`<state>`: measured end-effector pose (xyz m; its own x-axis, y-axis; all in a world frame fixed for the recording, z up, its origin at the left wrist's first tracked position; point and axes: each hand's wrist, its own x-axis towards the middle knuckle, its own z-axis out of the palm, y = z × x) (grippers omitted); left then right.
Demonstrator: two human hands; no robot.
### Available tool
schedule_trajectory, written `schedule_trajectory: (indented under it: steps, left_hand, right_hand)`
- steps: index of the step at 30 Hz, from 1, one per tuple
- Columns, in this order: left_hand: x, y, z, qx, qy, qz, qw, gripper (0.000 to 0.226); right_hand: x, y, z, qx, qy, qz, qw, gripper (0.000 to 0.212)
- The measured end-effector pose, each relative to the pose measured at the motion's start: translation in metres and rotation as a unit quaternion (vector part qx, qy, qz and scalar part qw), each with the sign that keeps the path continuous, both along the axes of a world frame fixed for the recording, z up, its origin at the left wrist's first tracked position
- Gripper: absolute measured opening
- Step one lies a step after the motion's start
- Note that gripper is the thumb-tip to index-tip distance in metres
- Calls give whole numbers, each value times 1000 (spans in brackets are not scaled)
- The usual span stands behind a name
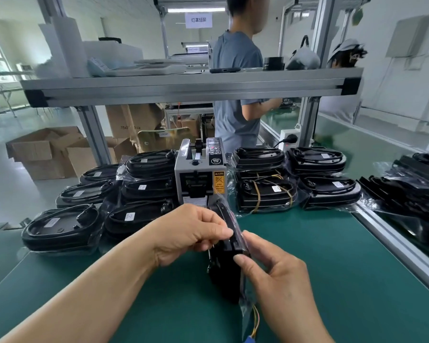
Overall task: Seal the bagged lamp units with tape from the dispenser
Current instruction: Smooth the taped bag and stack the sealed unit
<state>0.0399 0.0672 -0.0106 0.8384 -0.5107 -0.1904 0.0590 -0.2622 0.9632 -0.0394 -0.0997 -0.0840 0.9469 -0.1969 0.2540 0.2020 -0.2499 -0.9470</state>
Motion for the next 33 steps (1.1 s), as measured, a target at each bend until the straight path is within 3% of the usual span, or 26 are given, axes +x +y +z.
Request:
schedule_trajectory:
  steps: [11,33]
  left_hand:
    - [5,-3,3,64,29,-7,998,18]
    - [-2,-6,-5,31,66,35,997,24]
  right_hand:
    - [0,1,-1,-5,6,-6,1000,43]
    - [0,2,2,-44,9,-19,999,42]
